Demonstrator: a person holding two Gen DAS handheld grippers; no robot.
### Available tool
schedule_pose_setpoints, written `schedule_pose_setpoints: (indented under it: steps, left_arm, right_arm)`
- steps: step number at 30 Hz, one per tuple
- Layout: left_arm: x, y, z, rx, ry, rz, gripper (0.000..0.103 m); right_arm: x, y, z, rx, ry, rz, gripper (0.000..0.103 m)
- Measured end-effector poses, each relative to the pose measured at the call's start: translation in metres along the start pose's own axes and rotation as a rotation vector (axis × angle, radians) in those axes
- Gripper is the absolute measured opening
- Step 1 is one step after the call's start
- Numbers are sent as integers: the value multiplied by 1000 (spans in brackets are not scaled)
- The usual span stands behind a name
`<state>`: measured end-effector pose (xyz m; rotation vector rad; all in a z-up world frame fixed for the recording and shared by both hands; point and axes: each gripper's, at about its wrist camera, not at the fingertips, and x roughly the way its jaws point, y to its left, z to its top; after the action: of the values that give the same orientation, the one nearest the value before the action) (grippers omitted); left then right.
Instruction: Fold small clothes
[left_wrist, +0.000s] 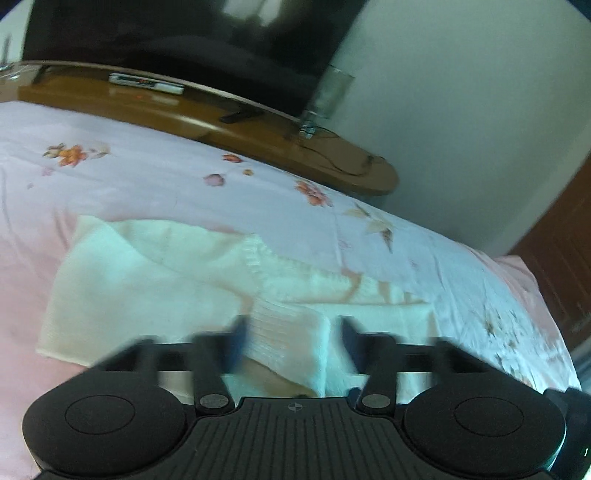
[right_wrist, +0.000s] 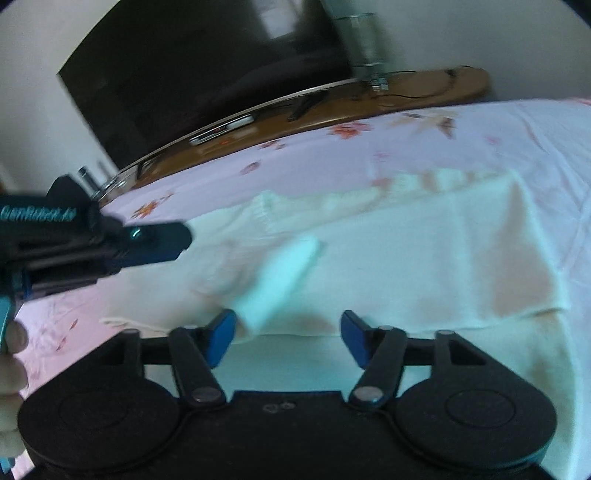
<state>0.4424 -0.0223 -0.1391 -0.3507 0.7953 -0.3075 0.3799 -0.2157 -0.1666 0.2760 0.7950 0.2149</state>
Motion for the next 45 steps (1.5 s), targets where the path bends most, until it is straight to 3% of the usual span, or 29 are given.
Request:
schedule_pose_setpoints:
  steps: [2,4,6,7,8,11,13,16,20,24,26,27,32,35,39,42,44,45]
  left_arm:
    - [-2,-1,2,-8,-19,-11,62]
    - [-7,4,3,6,-34,23,62]
    - [-12,17,1,25,-38,70,62]
    - [-13,27,-1,26,-35,100,62]
    - [-15,38,-3,27,-31,131,62]
    - [-20,61,-17,80,-34,236,62]
    - [-21,68,-27,128,-29,279,62]
    - [-20,76,-42,170,-26,317,62]
    - [-15,84,-47,146,-41,337,62]
    - [-11,87,-39,136,-74,333,61]
    - [-7,89,-40,149,-75,318,34]
    - [-7,89,-41,147,-66,306,28]
    - [-12,83,-48,185,-69,301,29]
    - [-9,79,-47,193,-76,313,29]
    - [-7,87,-44,129,-95,333,28]
    - [-8,83,-46,124,-100,306,7]
    - [-6,76,-50,169,-107,329,7]
    - [-4,78,-51,156,-99,337,6]
  right_arm:
    - [12,17,2,-34,7,-8,65]
    - [25,39,1,-147,-4,-108,65]
    - [32,51,-1,-237,-27,-178,51]
    - [32,48,1,-226,-40,-194,29]
    - [28,40,5,-171,-56,-179,15]
    - [2,-1,16,60,-121,-121,9]
    - [-16,-25,18,146,-162,-131,9]
    - [-22,-55,15,216,-121,-158,9]
    - [-24,-68,12,215,-107,-196,29]
    - [-22,-74,16,224,-120,-191,26]
    - [-22,-79,12,255,-112,-190,13]
    - [-24,-82,12,263,-116,-186,11]
    - [-42,-80,17,183,-199,-235,6]
    - [-40,-87,21,159,-194,-282,6]
    - [-38,-95,15,139,-168,-319,6]
    - [-41,-107,11,184,-171,-362,6]
    - [-40,-112,9,192,-159,-356,6]
    - [-37,-111,9,184,-135,-312,6]
